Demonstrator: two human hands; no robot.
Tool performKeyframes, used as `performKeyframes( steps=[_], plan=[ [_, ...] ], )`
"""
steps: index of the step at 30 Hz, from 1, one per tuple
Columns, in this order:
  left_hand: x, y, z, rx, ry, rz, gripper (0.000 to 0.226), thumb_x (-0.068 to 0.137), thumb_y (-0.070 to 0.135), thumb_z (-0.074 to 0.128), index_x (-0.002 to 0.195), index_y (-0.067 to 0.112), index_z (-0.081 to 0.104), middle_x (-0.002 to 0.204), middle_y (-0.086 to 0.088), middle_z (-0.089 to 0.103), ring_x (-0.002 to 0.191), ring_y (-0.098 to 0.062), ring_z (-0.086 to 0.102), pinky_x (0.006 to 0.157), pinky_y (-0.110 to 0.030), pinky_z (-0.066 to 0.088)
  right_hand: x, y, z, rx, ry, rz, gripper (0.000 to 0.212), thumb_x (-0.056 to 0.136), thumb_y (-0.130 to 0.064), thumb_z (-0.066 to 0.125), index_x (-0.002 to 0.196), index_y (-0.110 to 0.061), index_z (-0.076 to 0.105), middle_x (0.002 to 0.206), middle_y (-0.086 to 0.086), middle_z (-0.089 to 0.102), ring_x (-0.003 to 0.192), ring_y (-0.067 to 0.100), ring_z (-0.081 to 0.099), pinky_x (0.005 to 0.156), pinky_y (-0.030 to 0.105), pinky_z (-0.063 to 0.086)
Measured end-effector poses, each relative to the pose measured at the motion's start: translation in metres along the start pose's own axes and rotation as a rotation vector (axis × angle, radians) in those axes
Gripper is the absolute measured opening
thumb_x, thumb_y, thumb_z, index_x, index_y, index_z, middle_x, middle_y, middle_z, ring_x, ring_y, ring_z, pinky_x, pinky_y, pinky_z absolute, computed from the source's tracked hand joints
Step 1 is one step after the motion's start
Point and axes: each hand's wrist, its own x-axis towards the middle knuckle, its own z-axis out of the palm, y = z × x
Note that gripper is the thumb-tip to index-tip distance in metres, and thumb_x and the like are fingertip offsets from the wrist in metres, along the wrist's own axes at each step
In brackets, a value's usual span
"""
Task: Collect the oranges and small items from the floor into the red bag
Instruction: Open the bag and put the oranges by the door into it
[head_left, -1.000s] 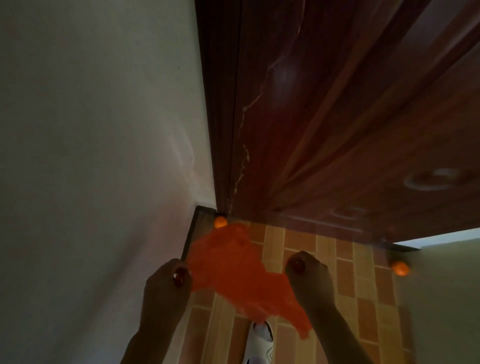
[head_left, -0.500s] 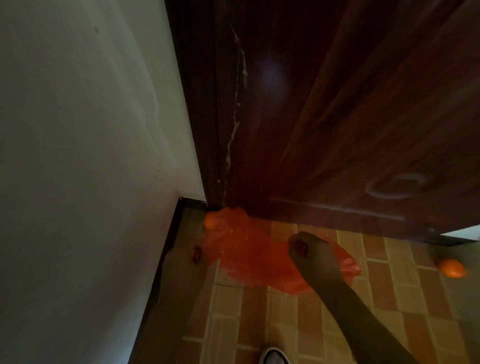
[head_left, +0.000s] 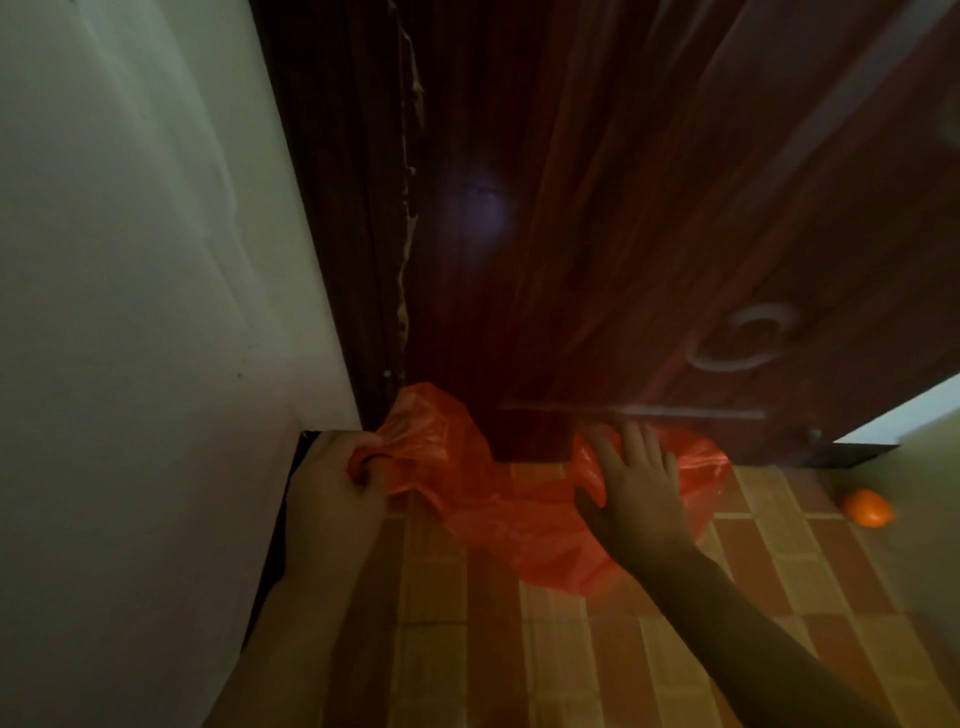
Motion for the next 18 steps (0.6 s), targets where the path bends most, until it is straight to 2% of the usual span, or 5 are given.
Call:
performKeyframes(
  steps=[3, 5, 10, 14, 18],
  plan=[
    [0.0, -0.009, 0.0, 0.048, 0.001, 0.029, 0.029, 0.083, -0.006, 0.066, 0.105, 0.011, 0.075, 0.103, -0.002, 0.067, 0.089, -0.008, 0.058, 0.077, 0.001, 0.037, 0.002, -0.013, 0.001, -0.024, 0.064, -0.179, 0.082, 0.076, -0.037, 0.084, 0.149, -0.022, 0.049, 0.157, 0.011, 0.039, 0.15, 0.033, 0.028, 0.121, 0.058, 0.025],
    [0.0, -0.013, 0.0, 0.057, 0.0, 0.028, 0.03, 0.082, -0.006, 0.066, 0.105, 0.011, 0.075, 0.105, -0.001, 0.067, 0.091, -0.013, 0.061, 0.077, -0.001, 0.038, 0.007, -0.023, 0.008, 0.069, 0.064, -0.303, 0.08, 0.075, -0.042, 0.085, 0.146, -0.019, 0.054, 0.157, 0.01, 0.041, 0.153, 0.031, 0.028, 0.122, 0.057, 0.021],
    [0.0, -0.013, 0.0, 0.053, 0.031, 0.045, 0.031, 0.08, -0.004, 0.064, 0.104, 0.011, 0.074, 0.106, -0.002, 0.066, 0.091, -0.017, 0.062, 0.076, -0.008, 0.04, -0.005, -0.048, 0.052, 0.104, -0.235, -0.427, 0.092, 0.07, -0.061, 0.08, 0.146, -0.023, 0.045, 0.154, 0.007, 0.045, 0.148, 0.027, 0.036, 0.121, 0.05, 0.027],
    [-0.002, -0.005, -0.005, 0.071, 0.041, 0.038, 0.02, 0.078, 0.02, 0.06, 0.093, 0.018, 0.073, 0.101, 0.001, 0.064, 0.087, -0.02, 0.063, 0.071, -0.031, 0.05, -0.019, -0.042, 0.066, 0.066, -0.221, -0.425, 0.038, 0.079, -0.027, 0.073, 0.116, -0.019, 0.069, 0.115, 0.003, 0.065, 0.103, 0.026, 0.064, 0.087, 0.039, 0.048],
    [-0.001, 0.016, -0.013, 0.208, 0.081, 0.136, 0.01, 0.079, 0.021, 0.069, 0.087, 0.016, 0.073, 0.102, 0.0, 0.061, 0.093, -0.028, 0.059, 0.068, -0.036, 0.047, -0.023, -0.031, 0.063, 0.111, -0.116, -0.451, 0.025, 0.073, -0.008, 0.077, 0.095, -0.02, 0.076, 0.085, -0.001, 0.065, 0.074, 0.021, 0.064, 0.066, 0.03, 0.048]
  ],
)
